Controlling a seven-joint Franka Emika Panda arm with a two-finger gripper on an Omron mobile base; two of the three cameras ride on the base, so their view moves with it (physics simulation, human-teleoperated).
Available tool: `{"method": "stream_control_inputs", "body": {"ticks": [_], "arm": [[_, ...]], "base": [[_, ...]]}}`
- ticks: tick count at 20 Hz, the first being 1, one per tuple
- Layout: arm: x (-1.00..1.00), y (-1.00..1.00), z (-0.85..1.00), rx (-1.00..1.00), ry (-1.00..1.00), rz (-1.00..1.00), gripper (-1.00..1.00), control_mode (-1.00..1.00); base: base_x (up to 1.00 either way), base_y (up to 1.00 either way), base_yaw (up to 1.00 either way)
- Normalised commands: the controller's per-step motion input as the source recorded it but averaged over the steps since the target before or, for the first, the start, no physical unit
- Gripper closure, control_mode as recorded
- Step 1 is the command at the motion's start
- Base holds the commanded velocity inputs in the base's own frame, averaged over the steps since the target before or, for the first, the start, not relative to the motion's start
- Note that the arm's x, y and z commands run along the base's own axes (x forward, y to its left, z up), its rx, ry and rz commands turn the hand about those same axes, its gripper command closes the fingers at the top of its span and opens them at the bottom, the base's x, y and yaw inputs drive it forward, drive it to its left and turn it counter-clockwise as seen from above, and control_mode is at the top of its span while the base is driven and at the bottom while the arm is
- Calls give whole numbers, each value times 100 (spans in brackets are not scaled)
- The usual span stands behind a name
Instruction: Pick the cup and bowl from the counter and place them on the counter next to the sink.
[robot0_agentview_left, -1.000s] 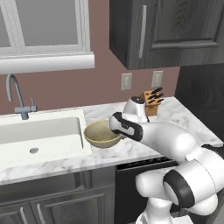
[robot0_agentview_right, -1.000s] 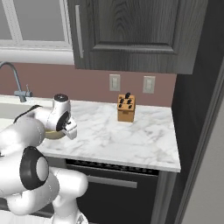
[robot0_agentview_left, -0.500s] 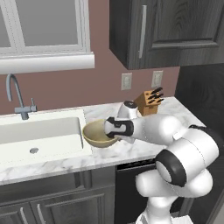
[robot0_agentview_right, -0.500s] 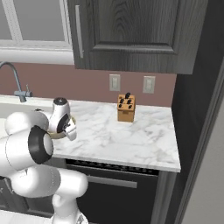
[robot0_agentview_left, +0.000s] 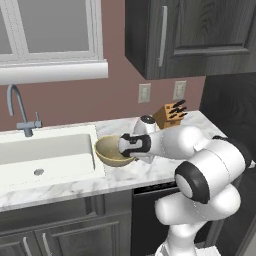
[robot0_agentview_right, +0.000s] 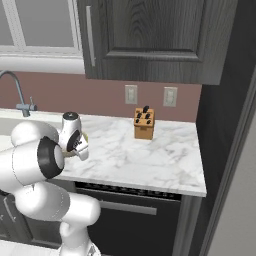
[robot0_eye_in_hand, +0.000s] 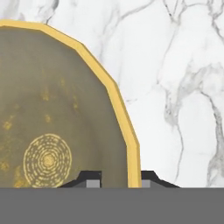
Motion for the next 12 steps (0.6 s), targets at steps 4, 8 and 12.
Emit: {"method": "stream_control_inputs", "body": {"ticks": [4, 8, 12], "arm": [[0, 0, 0, 0, 0, 0, -100, -100], [0, 0, 0, 0, 0, 0, -100, -100], [-1, 0, 0, 0, 0, 0, -100, -100]], "base": [[0, 0, 0], [0, 0, 0], [0, 0, 0]]}}
